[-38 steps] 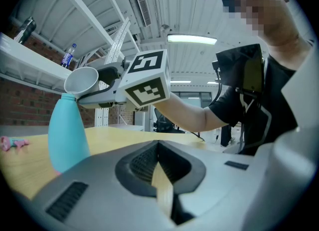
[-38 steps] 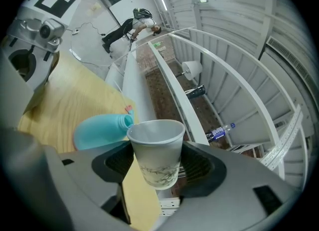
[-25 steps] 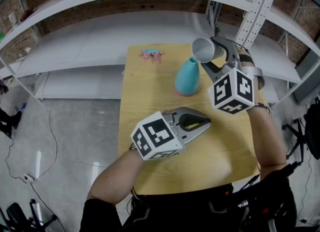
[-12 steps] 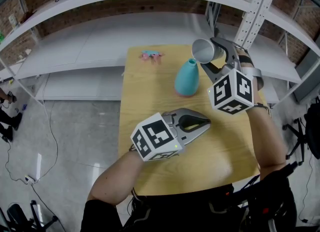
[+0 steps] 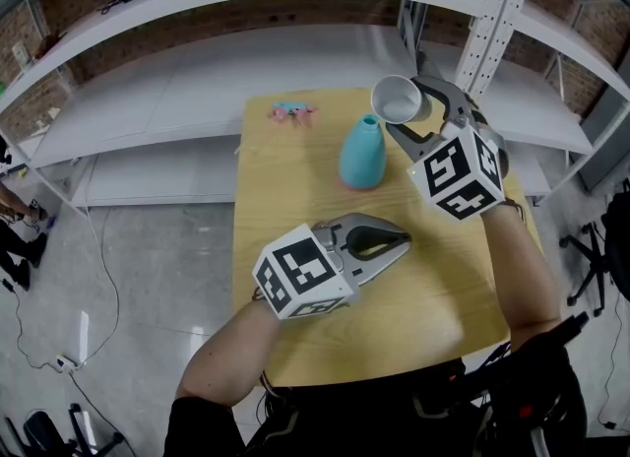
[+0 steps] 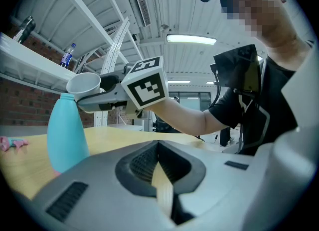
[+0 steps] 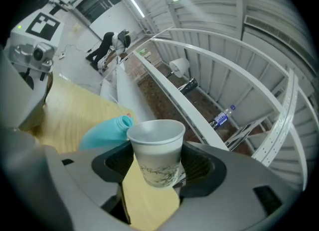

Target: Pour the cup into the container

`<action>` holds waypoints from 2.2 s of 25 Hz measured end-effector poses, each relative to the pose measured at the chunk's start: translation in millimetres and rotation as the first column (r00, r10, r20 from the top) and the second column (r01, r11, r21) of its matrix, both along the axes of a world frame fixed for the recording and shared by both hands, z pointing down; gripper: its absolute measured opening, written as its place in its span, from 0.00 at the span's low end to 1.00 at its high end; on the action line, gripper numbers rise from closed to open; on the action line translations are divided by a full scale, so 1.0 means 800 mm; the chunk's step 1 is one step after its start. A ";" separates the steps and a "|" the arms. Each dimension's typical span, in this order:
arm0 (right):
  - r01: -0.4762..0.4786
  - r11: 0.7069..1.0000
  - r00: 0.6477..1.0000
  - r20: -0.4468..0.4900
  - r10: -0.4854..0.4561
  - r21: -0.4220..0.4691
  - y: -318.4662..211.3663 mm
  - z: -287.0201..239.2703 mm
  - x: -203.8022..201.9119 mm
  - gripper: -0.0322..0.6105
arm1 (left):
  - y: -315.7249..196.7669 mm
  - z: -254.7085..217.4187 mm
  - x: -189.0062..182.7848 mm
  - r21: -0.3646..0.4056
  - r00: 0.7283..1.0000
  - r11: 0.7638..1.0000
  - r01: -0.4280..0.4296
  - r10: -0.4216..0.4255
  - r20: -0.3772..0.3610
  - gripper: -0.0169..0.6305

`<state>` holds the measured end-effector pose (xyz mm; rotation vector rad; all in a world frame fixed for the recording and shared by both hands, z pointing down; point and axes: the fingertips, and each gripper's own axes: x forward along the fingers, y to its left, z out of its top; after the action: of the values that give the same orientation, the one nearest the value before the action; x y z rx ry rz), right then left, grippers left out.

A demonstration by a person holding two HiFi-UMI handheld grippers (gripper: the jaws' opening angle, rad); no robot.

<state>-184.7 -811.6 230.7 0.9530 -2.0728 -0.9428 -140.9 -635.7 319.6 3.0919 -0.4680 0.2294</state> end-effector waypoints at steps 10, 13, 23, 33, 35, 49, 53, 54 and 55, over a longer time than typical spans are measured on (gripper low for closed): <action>0.028 0.955 0.904 0.415 0.102 -0.295 -0.012 0.024 0.073 0.52 | -0.001 -0.001 -0.003 0.000 1.000 1.000 0.001 -0.001 0.001 0.03; 0.028 0.932 0.849 0.500 0.168 -0.361 -0.017 0.039 0.108 0.52 | -0.001 0.000 -0.003 0.002 1.000 1.000 0.001 -0.001 0.001 0.03; -0.009 0.860 0.716 0.597 0.362 -0.510 -0.040 0.088 0.195 0.52 | -0.001 -0.002 -0.004 0.001 1.000 1.000 0.013 -0.013 0.001 0.03; -0.018 0.816 0.694 0.580 0.426 -0.577 -0.050 0.111 0.212 0.52 | -0.003 -0.003 -0.005 0.000 1.000 1.000 0.025 -0.025 0.000 0.03; -0.012 0.813 0.699 0.577 0.424 -0.583 -0.050 0.114 0.210 0.52 | -0.003 -0.003 -0.005 0.000 1.000 1.000 0.025 -0.025 0.002 0.03; 0.009 0.798 0.682 0.587 0.436 -0.603 -0.049 0.127 0.212 0.52 | -0.004 -0.002 -0.005 0.003 1.000 1.000 0.024 -0.024 0.004 0.03; 0.015 0.800 0.667 0.603 0.439 -0.599 -0.046 0.125 0.216 0.52 | -0.003 -0.001 -0.005 0.001 1.000 1.000 0.025 -0.025 0.004 0.03; 0.014 0.801 0.664 0.604 0.440 -0.599 -0.045 0.125 0.217 0.52 | -0.002 -0.001 -0.005 0.000 1.000 1.000 0.025 -0.025 0.004 0.03; 0.011 0.801 0.661 0.606 0.443 -0.598 -0.043 0.125 0.219 0.52 | -0.002 -0.001 -0.005 0.000 1.000 1.000 0.025 -0.025 0.003 0.03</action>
<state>-9.4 -846.2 330.6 1.3391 -2.5448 0.2969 -144.7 -637.6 318.8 3.0838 -0.5071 0.2341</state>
